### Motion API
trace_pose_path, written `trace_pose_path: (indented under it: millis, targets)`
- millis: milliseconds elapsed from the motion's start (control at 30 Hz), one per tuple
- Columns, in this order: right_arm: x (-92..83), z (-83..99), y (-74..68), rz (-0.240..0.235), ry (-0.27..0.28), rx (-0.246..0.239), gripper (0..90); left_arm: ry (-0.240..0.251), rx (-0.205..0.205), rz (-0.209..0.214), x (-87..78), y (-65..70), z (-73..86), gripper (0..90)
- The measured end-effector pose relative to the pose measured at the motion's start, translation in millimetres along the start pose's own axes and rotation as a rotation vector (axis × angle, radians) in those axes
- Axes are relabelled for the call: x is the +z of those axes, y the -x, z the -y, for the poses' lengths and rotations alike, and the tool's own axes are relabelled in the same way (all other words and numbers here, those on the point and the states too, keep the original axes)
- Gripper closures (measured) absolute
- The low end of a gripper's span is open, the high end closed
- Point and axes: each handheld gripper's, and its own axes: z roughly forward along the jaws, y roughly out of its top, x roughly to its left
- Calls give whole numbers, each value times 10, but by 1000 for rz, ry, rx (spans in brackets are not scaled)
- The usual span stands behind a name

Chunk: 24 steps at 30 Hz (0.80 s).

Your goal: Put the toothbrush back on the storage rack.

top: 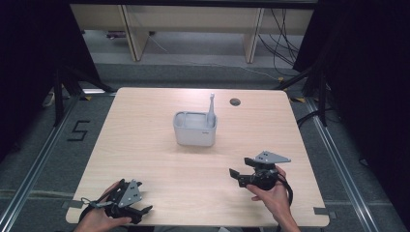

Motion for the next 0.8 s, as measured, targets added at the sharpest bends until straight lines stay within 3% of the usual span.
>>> trace_pose_path:
  millis: [33,67,100,200,300,333,367,400,433,467,533,567,600,667,733,800]
  targets:
    - [-11,12,-15,5,-11,28,244,1,-2,0,2,-1,1,164]
    - [-12,19,0,2,-4,0,243,0,0,0,1,0,0,164]
    - [-20,34,-22,4,-5,39,243,0,1,1,0,2,0,164]
    - [-53,61,-12,1,-8,14,235,1,-2,0,2,0,0,164]
    - [-62,98,-34,-17,-14,46,231,2,1,0,-2,1,-2,164]
    - [-64,105,-15,-13,-2,17,229,2,0,-1,-2,-1,-2,164]
    - [-65,119,-40,-15,0,48,227,2,-1,-1,-1,-2,-1,164]
    - [-76,120,-19,-10,-9,17,225,-2,0,-2,-4,-1,-2,164]
    - [-84,126,-21,-8,-8,18,223,1,1,0,-2,-1,-1,164]
    - [-101,131,-45,-8,-23,49,222,2,1,0,-3,0,-1,164]
    - [-99,143,-18,-1,-7,11,216,2,0,-2,-3,-3,-1,164]
    - [-116,148,-41,-19,-17,46,211,2,0,-2,-4,-3,0,164]
    - [-117,157,-21,5,0,14,207,2,2,-1,-5,-2,-1,164]
    - [-145,166,-20,-4,-22,14,185,3,1,-2,-5,-2,-1,164]
    - [-145,189,-38,-2,-32,46,158,2,0,-2,-5,-2,-1,164]
    - [-163,206,-38,-3,-39,29,160,1,1,-1,-4,-1,-1,164]
